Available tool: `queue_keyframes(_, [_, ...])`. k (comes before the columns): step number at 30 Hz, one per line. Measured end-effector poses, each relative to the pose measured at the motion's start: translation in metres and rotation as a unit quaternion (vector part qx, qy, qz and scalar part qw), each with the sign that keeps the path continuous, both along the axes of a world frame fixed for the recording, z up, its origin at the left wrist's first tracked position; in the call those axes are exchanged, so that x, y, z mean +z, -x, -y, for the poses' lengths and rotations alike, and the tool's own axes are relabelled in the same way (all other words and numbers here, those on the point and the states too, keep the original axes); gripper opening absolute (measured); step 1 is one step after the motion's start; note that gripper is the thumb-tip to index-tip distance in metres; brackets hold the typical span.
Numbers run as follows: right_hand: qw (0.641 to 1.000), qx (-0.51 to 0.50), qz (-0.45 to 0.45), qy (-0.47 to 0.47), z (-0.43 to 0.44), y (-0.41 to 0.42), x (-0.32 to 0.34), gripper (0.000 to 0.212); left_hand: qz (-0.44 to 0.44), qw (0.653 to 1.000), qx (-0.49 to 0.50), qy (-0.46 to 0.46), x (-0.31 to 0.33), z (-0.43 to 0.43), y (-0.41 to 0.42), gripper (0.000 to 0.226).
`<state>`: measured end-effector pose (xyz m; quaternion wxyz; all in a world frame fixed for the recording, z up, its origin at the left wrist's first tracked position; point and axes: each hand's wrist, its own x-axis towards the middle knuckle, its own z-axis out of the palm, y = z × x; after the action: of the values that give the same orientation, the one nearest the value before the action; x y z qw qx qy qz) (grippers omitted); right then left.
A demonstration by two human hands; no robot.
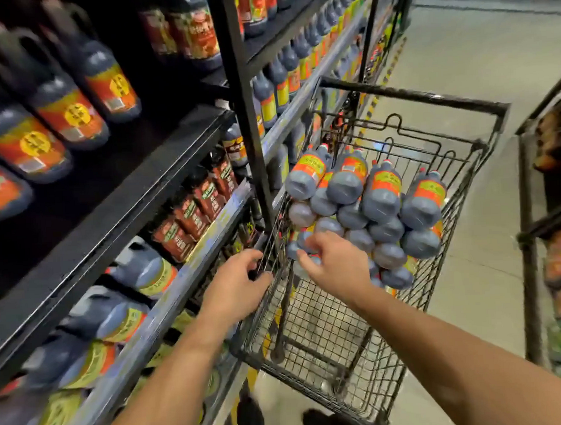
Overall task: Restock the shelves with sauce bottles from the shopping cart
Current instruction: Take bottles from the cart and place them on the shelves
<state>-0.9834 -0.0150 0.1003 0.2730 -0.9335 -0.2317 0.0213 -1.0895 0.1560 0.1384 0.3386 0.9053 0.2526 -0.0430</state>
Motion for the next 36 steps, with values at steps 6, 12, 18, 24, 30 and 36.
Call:
queue_keyframes(6, [0.991,-0.136,0.012,0.0,0.025,-0.007,0.03,0.033,0.017,0.993,-0.117,0.017,0.002,-0.005,-0.063,0.042])
queue_keyframes(12, [0.971,-0.237,-0.012,0.004,0.049,0.002,0.048,0.039,0.052,0.977,-0.203,0.032,0.004,-0.002,-0.108,0.044])
queue_keyframes(18, [0.95,-0.307,-0.047,0.01,0.079,0.002,0.047,0.06,0.05,0.972,-0.221,0.063,0.002,0.009,-0.146,0.045])
queue_keyframes(24, [0.94,-0.326,-0.091,0.026,0.106,-0.061,0.037,0.062,0.029,0.979,-0.196,0.039,-0.01,0.015,-0.186,0.047])
queue_keyframes(30, [0.926,-0.342,-0.158,0.0,0.131,-0.154,0.019,0.064,0.006,0.988,-0.152,0.0,-0.023,0.03,-0.245,0.056])
queue_keyframes(36, [0.909,-0.361,-0.208,-0.004,0.155,-0.219,-0.012,0.058,-0.016,0.992,-0.126,0.012,-0.048,0.049,-0.312,0.063])
